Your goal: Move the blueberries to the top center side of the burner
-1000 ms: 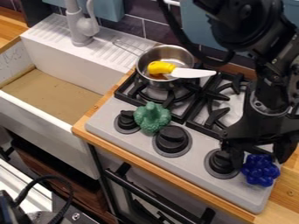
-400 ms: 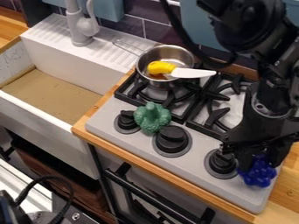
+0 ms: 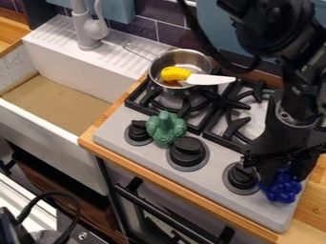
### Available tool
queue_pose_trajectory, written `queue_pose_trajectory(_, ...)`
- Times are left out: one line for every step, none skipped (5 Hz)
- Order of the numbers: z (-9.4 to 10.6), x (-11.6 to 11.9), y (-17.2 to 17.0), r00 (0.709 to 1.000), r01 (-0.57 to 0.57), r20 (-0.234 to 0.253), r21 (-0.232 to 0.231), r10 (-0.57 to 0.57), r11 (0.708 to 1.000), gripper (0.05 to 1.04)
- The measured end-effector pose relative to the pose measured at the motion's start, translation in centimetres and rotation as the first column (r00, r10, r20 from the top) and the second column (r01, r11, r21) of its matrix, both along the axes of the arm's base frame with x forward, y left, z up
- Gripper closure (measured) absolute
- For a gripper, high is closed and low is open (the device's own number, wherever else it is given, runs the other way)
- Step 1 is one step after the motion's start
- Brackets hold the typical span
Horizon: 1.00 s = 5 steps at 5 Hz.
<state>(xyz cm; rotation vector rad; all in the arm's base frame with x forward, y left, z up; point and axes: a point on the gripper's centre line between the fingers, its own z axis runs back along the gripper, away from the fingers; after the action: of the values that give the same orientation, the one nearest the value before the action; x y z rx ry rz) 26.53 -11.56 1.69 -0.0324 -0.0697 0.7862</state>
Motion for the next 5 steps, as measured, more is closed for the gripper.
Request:
queue_pose_trajectory(2.5,0.9,1.1,0.998,-0.058,0.001,-0.054,0.058,0.997,0.487)
queue_pose_trajectory(4.7,2.3,2.3,0.993,-0.115,-0.012,-0.088,0.114,0.989,0.487)
queue_pose_trajectory(6.8,4.5,3.1,0.981,-0.187,0.021,-0.121,0.191,0.975,0.487)
queue_pose_trajectory(6.5,6.9,3.4,0.97,-0.235,0.044,-0.107,0.24,0.966,0.487)
queue_pose_trajectory(5.4,8.5,3.4,0.966,-0.248,0.057,-0.079,0.253,0.965,0.487)
